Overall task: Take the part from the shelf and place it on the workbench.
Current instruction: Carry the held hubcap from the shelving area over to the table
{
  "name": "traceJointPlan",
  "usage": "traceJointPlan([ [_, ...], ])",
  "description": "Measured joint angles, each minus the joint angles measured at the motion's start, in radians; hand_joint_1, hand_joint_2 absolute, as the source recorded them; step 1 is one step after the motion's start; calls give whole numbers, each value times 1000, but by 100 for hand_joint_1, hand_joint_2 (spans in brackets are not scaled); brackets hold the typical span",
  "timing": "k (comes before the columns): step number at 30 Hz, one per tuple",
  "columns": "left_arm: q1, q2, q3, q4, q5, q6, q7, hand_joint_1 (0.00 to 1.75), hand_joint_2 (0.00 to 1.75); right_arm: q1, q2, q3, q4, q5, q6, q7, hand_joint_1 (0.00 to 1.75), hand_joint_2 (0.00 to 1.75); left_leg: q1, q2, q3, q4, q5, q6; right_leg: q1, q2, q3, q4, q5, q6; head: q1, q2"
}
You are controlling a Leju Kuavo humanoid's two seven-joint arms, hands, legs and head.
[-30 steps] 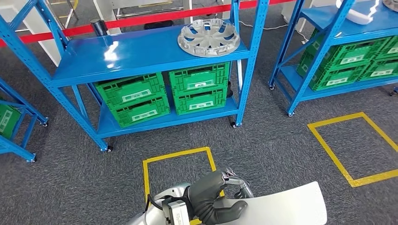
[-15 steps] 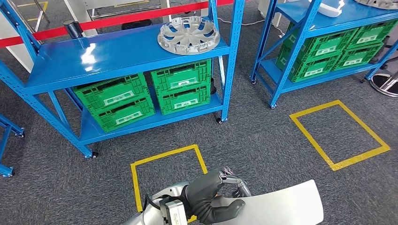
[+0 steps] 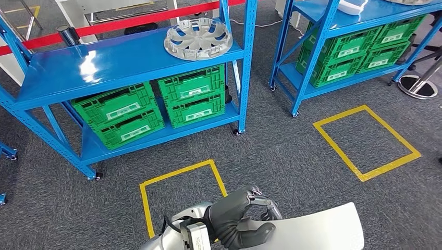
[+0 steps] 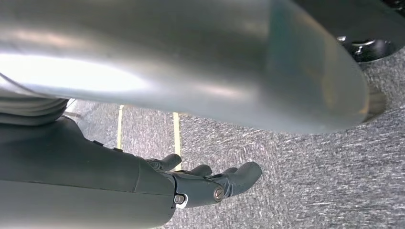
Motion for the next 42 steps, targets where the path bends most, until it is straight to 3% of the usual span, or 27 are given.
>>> traceJointPlan([
  [2,0,0,0,-1,0,0,0,175,175,0,0,0,0,-1,0,0,0,0,4,-16,-20,48,-36,-14,-4,7,-1,-4,7,-11,-4,0],
  [5,3,4,0,0,0,-1,0,175,175,0,1,-2,0,-1,0,-1,0,0,9,-33,-95,227,-131,-26,-5,20,-7,-4,10,-16,-9,0],
  [6,4,6,0,1,0,-2,0,175,175,0,0,-3,0,-2,0,-1,0,0,9,-33,-110,264,-141,-26,-5,27,-8,-3,11,-16,-10,0],
  [7,5,7,0,1,0,-2,0,175,175,1,0,-4,0,-3,0,-1,0,0,10,-34,-108,265,-131,-25,-5,35,-9,-3,12,-15,-10,0],
  [9,6,7,0,0,0,-4,-1,175,175,0,1,-6,0,-5,0,-1,0,0,12,-52,-50,158,-68,-19,-6,57,-9,-2,14,-11,-11,0],
  [10,6,7,0,0,0,-4,-1,175,175,-1,2,-7,0,-6,0,-1,0,0,13,-78,-14,88,-43,-14,-5,67,-10,-2,16,-7,-11,0],
  [11,6,7,0,0,0,-4,-1,175,175,-2,3,-7,0,-6,0,-2,0,0,13,-97,12,33,-25,-10,-6,78,-12,-2,18,-2,-11,0],
  [13,6,8,0,-1,0,-5,-2,175,175,-3,4,-7,0,-6,-1,-4,0,0,10,-115,29,-6,-23,-3,-9,97,-19,-5,25,13,-12,0],
  [15,6,7,0,-2,-1,-5,-4,175,175,-1,4,-7,0,-3,0,-8,0,0,8,-91,32,-14,-16,10,-13,109,-22,-9,30,27,-13,0],
  [17,5,4,0,-4,-2,-3,-7,175,175,0,3,-7,0,1,0,-13,0,0,11,-65,37,-26,-8,25,-10,82,-42,27,6,36,-9,0],
  [19,7,5,0,-4,-2,-2,-9,175,175,-1,3,-7,0,3,0,-16,0,0,10,-38,36,-30,-5,33,-5,37,-96,138,-55,39,-3,0],
  [20,8,5,0,-4,-2,-2,-9,175,175,-1,2,-7,0,4,0,-16,0,0,8,-23,35,-30,-6,35,-5,26,-127,203,-84,41,-2,0],
  [22,10,6,0,-2,-3,-1,-9,175,175,1,1,-7,0,5,0,-16,0,0,5,4,33,-28,-8,37,-5,18,-151,260,-95,42,-1,0],
  [23,11,6,0,-1,-3,-1,-9,175,175,3,0,-7,0,5,0,-15,0,0,4,17,33,-26,-9,37,-4,14,-132,230,-74,40,0,0],
  [26,10,5,0,-1,-3,-1,-9,175,175,1,-2,-7,0,8,0,-15,0,0,-2,51,35,-18,-18,30,3,-39,-22,35,3,27,1,0],
  [28,10,5,0,-1,-3,-1,-9,175,175,-1,-3,-7,0,8,0,-14,0,0,-6,67,36,-14,-23,21,9,-55,-1,-11,11,16,0,0],
  [30,10,4,0,-2,-3,-1,-10,175,175,1,-3,-7,0,10,0,-12,0,0,-6,80,39,-16,-25,12,7,-33,-4,-14,17,8,0,0],
  [32,9,3,-1,-4,-3,0,-12,175,175,3,-5,-7,0,12,0,-8,0,0,-2,44,29,14,-50,-1,-1,-12,-6,-19,24,-1,-2,0],
  [34,10,5,-1,-6,-3,0,-14,175,175,2,-5,-7,0,16,0,-8,0,0,4,-15,-15,120,-113,-12,-6,9,-8,-21,28,-7,-6,0],
  [36,13,10,-1,-5,-3,1,-15,175,175,1,-6,-7,0,19,0,-14,0,0,9,-36,-70,242,-163,-17,-7,35,-11,-21,30,-7,-9,0],
  [37,14,12,-1,-4,-3,1,-15,175,175,1,-6,-7,0,21,0,-17,0,0,11,-37,-80,264,-162,-18,-7,49,-12,-21,31,-6,-9,0],
  [38,14,13,-1,-3,-3,2,-16,175,175,2,-7,-7,0,21,0,-19,0,0,13,-39,-72,246,-141,-18,-9,64,-13,-20,33,-4,-9,0],
  [39,14,13,-1,-3,-3,2,-17,175,175,2,-8,-7,0,22,0,-19,0,0,16,-46,-46,192,-105,-18,-11,79,-13,-20,34,0,-9,0],
  [41,12,12,-1,-2,-3,2,-19,175,175,0,-9,-7,0,22,0,-19,0,0,22,-92,18,54,-46,-17,-14,108,-16,-17,38,10,-10,0],
  [42,12,12,-1,-2,-3,2,-20,175,175,-1,-10,-7,0,23,0,-19,0,0,24,-114,36,10,-33,-16,-15,120,-20,-17,41,18,-10,0],
])
